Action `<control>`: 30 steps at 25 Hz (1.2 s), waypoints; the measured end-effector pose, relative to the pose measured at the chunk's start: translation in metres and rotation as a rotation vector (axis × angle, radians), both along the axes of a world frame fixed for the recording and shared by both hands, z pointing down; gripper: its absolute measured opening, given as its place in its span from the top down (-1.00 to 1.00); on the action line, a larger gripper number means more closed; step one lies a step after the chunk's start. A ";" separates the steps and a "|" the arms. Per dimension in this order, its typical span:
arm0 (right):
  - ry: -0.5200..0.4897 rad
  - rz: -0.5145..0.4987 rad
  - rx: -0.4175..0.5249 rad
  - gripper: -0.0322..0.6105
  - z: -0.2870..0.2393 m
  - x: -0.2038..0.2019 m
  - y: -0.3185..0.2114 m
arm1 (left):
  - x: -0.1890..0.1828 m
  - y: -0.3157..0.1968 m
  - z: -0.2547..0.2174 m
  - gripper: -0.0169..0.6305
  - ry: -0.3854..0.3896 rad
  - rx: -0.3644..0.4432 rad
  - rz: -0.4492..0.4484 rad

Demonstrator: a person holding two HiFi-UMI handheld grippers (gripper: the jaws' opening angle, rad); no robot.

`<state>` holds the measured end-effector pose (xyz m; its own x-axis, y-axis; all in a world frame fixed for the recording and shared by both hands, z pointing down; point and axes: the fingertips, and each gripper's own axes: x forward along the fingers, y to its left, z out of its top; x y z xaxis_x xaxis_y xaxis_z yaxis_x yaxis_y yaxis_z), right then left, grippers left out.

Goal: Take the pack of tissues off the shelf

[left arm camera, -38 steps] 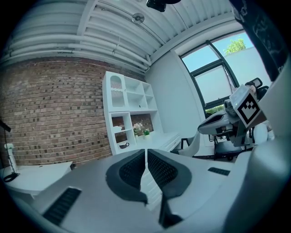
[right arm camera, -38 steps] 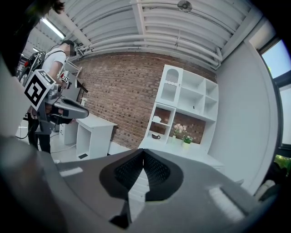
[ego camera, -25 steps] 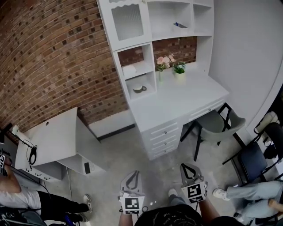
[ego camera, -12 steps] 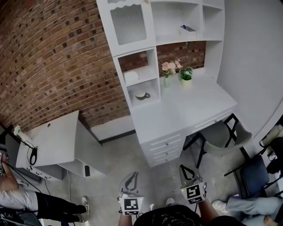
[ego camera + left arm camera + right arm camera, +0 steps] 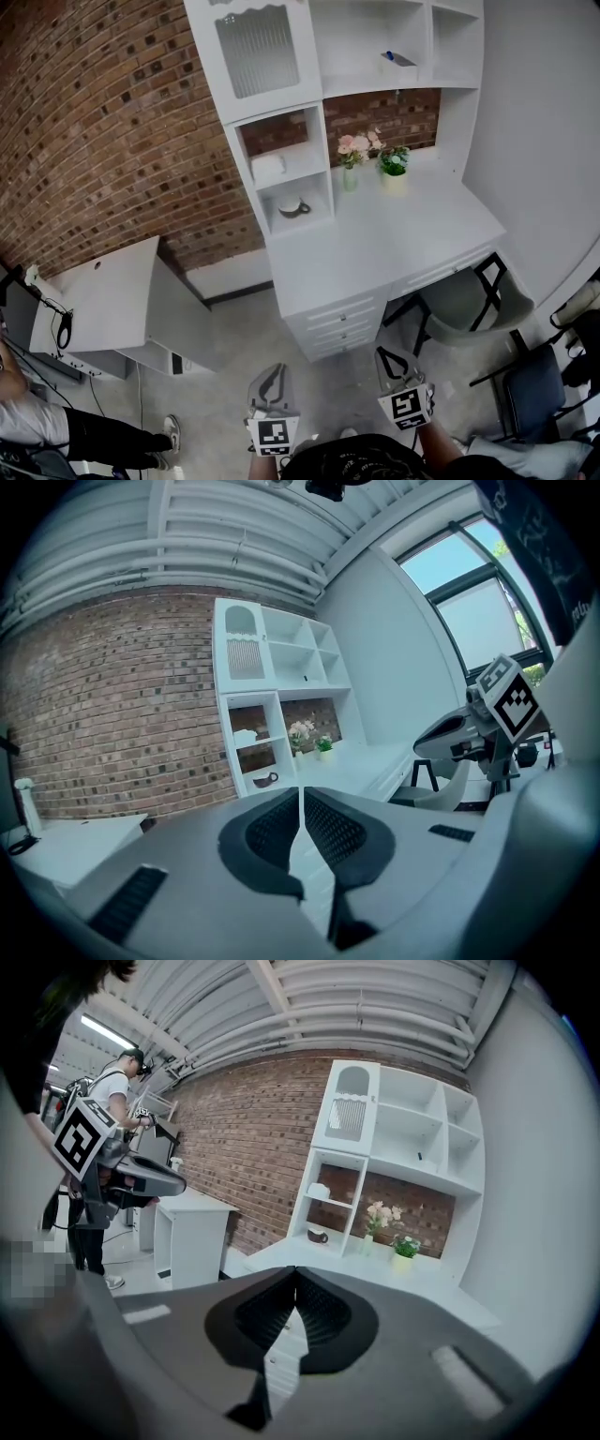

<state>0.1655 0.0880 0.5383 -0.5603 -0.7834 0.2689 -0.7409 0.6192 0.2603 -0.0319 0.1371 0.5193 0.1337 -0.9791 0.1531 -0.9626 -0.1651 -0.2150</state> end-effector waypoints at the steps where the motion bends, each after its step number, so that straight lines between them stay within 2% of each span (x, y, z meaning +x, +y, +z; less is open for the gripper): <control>1: -0.003 -0.003 0.000 0.89 0.001 0.001 -0.003 | 0.001 -0.002 0.001 0.88 0.001 -0.002 -0.004; 9: -0.009 -0.017 -0.002 0.89 0.006 0.002 -0.013 | 0.005 -0.013 0.004 0.88 -0.007 -0.011 -0.015; 18: -0.002 -0.014 -0.016 0.89 0.010 0.005 -0.022 | 0.019 -0.027 0.010 0.88 -0.001 -0.027 0.016; 30: 0.015 -0.015 -0.027 0.89 0.021 -0.023 -0.054 | -0.006 -0.059 0.018 0.88 0.006 -0.042 0.027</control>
<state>0.1422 0.0338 0.5589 -0.5677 -0.7672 0.2984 -0.7277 0.6372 0.2537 -0.0374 0.0781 0.5375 0.1612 -0.9679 0.1928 -0.9589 -0.1998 -0.2015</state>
